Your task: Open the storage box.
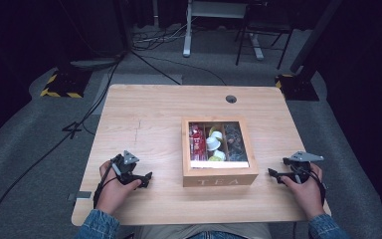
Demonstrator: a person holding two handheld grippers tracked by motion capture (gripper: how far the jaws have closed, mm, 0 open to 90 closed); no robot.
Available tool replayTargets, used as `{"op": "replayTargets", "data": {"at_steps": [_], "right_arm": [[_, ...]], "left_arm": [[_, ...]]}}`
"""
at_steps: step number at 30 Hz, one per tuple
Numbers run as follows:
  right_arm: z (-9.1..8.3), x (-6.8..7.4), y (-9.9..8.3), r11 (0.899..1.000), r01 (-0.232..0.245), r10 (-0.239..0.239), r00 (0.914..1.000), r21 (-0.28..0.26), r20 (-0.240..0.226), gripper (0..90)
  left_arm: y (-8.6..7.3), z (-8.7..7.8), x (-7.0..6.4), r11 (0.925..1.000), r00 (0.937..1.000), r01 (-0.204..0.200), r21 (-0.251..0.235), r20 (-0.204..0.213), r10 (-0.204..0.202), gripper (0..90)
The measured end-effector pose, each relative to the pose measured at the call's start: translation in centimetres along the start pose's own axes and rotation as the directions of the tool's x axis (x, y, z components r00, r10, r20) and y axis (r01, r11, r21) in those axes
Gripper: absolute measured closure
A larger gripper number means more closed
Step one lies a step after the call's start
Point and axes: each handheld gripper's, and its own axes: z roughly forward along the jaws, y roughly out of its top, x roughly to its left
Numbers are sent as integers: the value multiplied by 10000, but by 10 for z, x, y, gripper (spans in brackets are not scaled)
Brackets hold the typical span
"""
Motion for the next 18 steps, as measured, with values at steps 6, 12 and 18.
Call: {"op": "replayTargets", "data": {"at_steps": [6,12,18], "right_arm": [[0,0,0,10000,-10,10,10000,-3,10,164],[0,0,0,10000,-11,11,10000,4,7,164],[0,0,0,10000,-19,19,10000,5,4,164]], "left_arm": [[6,-4,-3,9998,9999,-110,-162,56,111,217],[15,-15,-9,9985,9992,-327,-447,217,337,260],[19,-23,-16,9986,9973,-335,-409,635,360,273]]}}
